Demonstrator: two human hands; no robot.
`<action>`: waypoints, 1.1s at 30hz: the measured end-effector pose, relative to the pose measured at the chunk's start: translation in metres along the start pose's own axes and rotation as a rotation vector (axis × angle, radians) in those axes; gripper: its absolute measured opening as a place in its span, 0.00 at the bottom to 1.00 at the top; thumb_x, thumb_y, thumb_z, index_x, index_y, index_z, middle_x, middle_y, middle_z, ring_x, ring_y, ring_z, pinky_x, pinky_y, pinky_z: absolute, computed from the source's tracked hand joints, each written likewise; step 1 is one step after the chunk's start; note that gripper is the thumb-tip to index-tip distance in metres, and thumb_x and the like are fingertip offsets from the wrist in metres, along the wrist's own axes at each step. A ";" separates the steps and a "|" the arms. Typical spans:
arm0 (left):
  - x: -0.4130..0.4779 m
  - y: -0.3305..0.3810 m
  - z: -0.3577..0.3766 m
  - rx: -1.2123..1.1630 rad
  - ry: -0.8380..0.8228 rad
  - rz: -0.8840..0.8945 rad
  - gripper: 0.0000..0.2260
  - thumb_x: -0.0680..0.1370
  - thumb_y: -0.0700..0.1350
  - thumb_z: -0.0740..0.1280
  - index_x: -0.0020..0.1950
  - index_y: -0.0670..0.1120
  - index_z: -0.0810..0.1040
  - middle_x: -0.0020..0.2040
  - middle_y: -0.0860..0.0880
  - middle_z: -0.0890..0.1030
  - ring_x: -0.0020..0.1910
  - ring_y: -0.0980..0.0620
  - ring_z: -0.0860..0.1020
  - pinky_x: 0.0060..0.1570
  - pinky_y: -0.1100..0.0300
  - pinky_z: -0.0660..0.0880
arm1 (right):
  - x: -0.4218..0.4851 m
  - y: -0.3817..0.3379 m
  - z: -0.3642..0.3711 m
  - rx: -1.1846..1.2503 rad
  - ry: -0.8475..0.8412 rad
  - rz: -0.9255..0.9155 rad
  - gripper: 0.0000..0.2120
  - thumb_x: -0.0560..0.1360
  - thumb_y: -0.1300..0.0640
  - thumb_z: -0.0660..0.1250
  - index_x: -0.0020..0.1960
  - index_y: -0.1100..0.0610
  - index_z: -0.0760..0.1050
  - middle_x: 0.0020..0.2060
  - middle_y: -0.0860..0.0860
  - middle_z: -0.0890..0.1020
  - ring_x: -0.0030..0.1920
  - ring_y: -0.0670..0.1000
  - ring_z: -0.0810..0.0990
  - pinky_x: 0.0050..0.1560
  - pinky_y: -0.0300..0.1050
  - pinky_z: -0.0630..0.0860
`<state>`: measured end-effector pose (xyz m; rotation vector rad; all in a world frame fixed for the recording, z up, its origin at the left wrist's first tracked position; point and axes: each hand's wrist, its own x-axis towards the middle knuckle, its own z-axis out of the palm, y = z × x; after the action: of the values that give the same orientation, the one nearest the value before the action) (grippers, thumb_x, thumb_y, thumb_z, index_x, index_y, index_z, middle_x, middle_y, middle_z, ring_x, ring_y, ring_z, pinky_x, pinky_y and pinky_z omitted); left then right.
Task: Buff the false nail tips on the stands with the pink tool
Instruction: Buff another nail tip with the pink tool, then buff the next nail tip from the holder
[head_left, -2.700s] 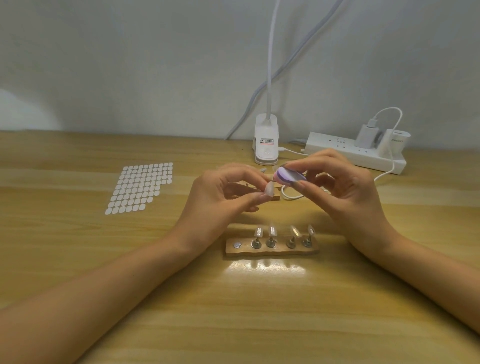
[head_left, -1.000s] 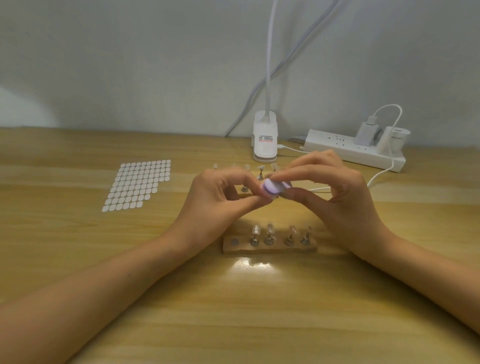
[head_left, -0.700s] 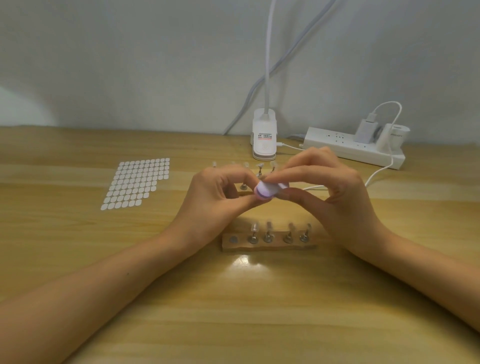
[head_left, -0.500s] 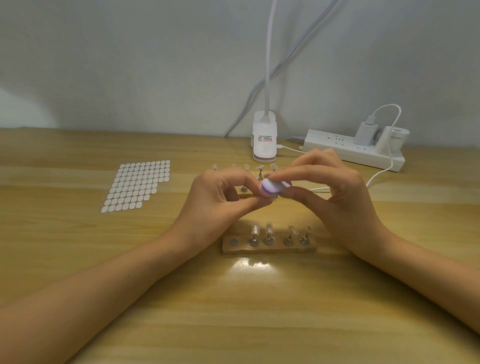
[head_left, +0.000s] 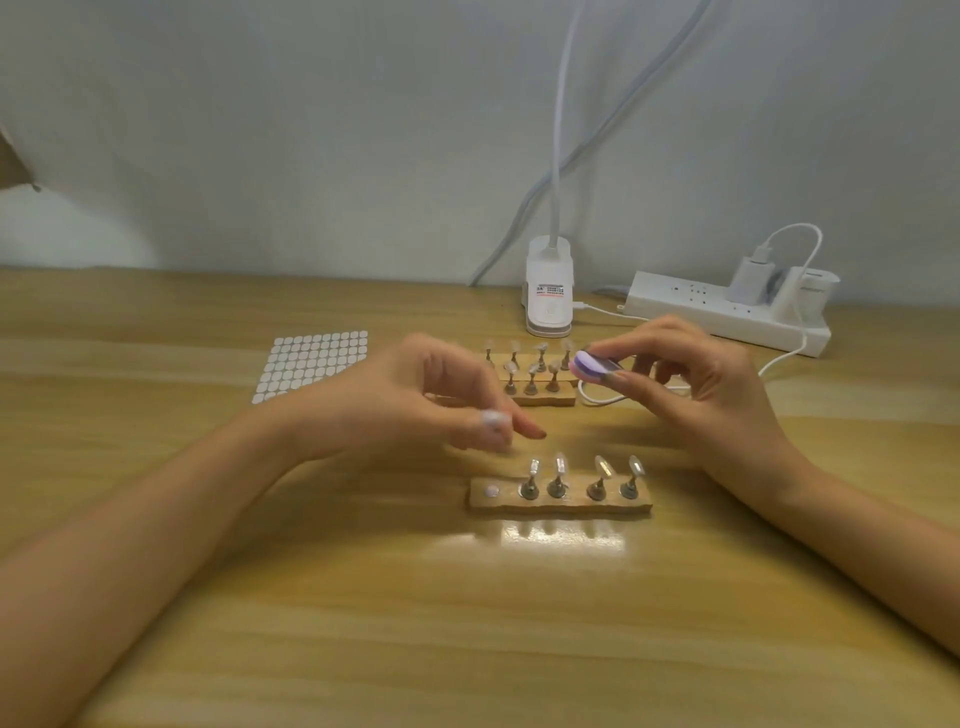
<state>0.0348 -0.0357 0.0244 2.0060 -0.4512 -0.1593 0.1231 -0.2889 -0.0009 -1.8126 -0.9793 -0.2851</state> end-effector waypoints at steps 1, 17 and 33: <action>-0.001 -0.001 -0.002 0.036 -0.073 -0.012 0.04 0.75 0.49 0.75 0.41 0.58 0.85 0.55 0.56 0.85 0.59 0.57 0.81 0.54 0.59 0.80 | 0.000 0.000 0.000 0.001 -0.005 0.008 0.13 0.72 0.47 0.70 0.54 0.50 0.84 0.47 0.46 0.83 0.43 0.52 0.78 0.43 0.52 0.75; -0.001 0.000 0.006 0.051 -0.190 0.020 0.16 0.76 0.36 0.74 0.55 0.55 0.78 0.45 0.55 0.82 0.49 0.54 0.81 0.42 0.69 0.75 | 0.000 0.002 -0.001 0.014 -0.048 -0.012 0.13 0.73 0.54 0.70 0.55 0.56 0.83 0.48 0.51 0.83 0.43 0.52 0.79 0.44 0.46 0.77; -0.002 -0.005 0.005 0.018 -0.131 -0.018 0.16 0.76 0.36 0.74 0.59 0.52 0.78 0.45 0.54 0.83 0.53 0.54 0.82 0.48 0.63 0.79 | 0.000 0.003 -0.001 0.010 -0.061 -0.035 0.12 0.74 0.57 0.70 0.56 0.58 0.83 0.47 0.51 0.82 0.42 0.50 0.78 0.43 0.48 0.77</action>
<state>0.0326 -0.0375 0.0178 2.0253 -0.5190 -0.3005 0.1253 -0.2906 -0.0025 -1.8051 -1.0546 -0.2471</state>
